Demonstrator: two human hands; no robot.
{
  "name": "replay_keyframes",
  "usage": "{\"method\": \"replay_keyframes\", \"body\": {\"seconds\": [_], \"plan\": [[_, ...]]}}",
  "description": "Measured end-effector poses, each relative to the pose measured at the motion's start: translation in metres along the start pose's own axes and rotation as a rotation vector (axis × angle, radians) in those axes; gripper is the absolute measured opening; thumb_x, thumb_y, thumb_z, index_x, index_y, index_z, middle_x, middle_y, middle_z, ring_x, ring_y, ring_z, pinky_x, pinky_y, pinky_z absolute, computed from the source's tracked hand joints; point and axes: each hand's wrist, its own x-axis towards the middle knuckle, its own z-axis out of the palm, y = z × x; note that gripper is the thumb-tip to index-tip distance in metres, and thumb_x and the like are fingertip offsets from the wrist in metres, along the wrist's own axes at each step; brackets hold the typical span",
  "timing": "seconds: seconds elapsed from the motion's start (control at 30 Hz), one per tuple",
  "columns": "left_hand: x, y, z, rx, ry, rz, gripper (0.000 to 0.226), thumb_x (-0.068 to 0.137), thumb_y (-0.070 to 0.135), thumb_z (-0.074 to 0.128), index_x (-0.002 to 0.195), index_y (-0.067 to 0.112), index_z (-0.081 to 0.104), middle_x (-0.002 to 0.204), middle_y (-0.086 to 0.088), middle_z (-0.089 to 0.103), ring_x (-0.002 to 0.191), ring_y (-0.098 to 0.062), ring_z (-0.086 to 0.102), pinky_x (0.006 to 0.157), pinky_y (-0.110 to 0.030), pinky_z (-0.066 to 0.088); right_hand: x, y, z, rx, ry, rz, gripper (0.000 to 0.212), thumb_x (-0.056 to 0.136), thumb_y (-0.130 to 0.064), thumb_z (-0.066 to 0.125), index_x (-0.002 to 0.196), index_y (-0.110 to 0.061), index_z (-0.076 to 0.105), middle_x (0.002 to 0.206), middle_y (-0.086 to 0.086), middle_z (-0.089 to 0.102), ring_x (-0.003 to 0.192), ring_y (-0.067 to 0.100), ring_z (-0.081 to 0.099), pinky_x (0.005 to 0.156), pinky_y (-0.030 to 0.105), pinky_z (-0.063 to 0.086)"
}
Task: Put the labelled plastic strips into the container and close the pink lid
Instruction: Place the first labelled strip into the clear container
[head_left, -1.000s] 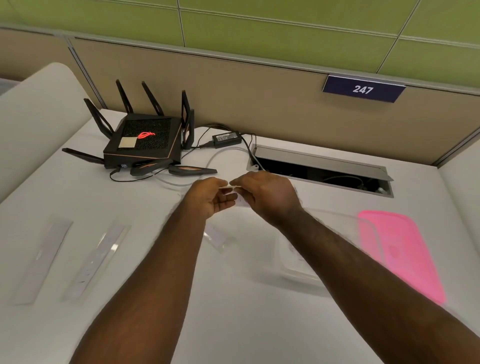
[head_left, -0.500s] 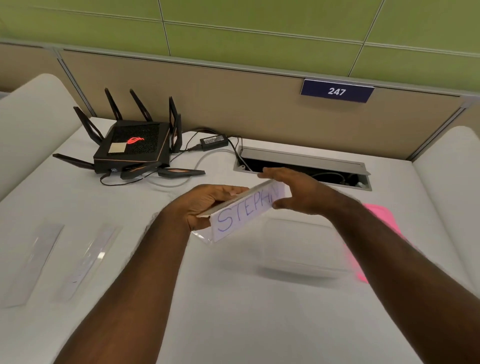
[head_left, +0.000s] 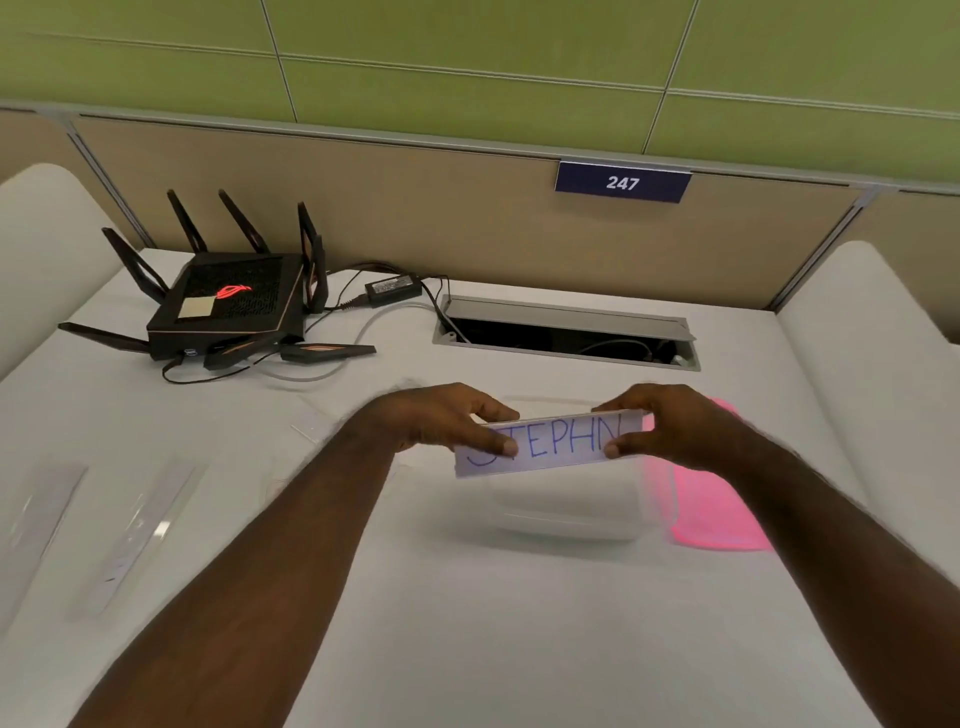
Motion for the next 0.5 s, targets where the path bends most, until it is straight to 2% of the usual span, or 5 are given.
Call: {"method": "replay_keyframes", "body": {"seconds": [0.07,0.17,0.3,0.4,0.5], "plan": [[0.012,0.002,0.012,0.16,0.046,0.044,0.059,0.07,0.039,0.083,0.125,0.026,0.063,0.116,0.017,0.064,0.093,0.0,0.06,0.068,-0.008,0.049,-0.009,0.012,0.002,-0.056,0.035,0.042,0.053,0.064,-0.058,0.078,0.114,-0.045,0.066,0.108,-0.018,0.066,0.1,0.008,0.059,0.085,0.034,0.05],[0.03,0.0,0.03,0.339,0.179,0.078,0.058,0.072,0.031,0.082,0.126,0.021,0.062,0.127,0.004,0.063,0.101,-0.01,0.059,0.082,-0.018,0.047,-0.018,0.027,0.01,-0.106,0.083,0.082,0.055,0.066,-0.06,0.076,0.117,-0.043,0.065,0.113,-0.014,0.067,0.1,0.011,0.059,0.085,0.033,0.049],[0.04,-0.007,0.053,0.577,0.283,0.062,0.058,0.076,0.041,0.075,0.13,0.027,0.057,0.133,0.005,0.06,0.12,-0.018,0.054,0.099,-0.031,0.042,-0.022,0.04,0.032,-0.235,0.116,0.174,0.06,0.065,-0.065,0.073,0.12,-0.042,0.063,0.115,0.002,0.066,0.102,0.022,0.058,0.085,0.033,0.045],[0.047,-0.012,0.069,0.846,0.326,0.056,0.056,0.079,0.049,0.069,0.13,0.031,0.056,0.132,0.006,0.057,0.122,-0.019,0.05,0.1,-0.036,0.033,-0.024,0.045,0.05,-0.373,0.125,0.212,0.063,0.064,-0.069,0.07,0.119,-0.039,0.061,0.109,0.007,0.061,0.084,0.019,0.045,0.081,0.033,0.038],[0.056,-0.014,0.081,1.097,0.329,0.041,0.056,0.078,0.055,0.067,0.127,0.031,0.058,0.126,0.004,0.058,0.116,-0.021,0.048,0.094,-0.039,0.031,-0.021,0.045,0.064,-0.507,0.096,0.136,0.06,0.068,-0.069,0.067,0.117,-0.036,0.063,0.111,0.0,0.066,0.093,0.019,0.046,0.086,0.036,0.035]]}}
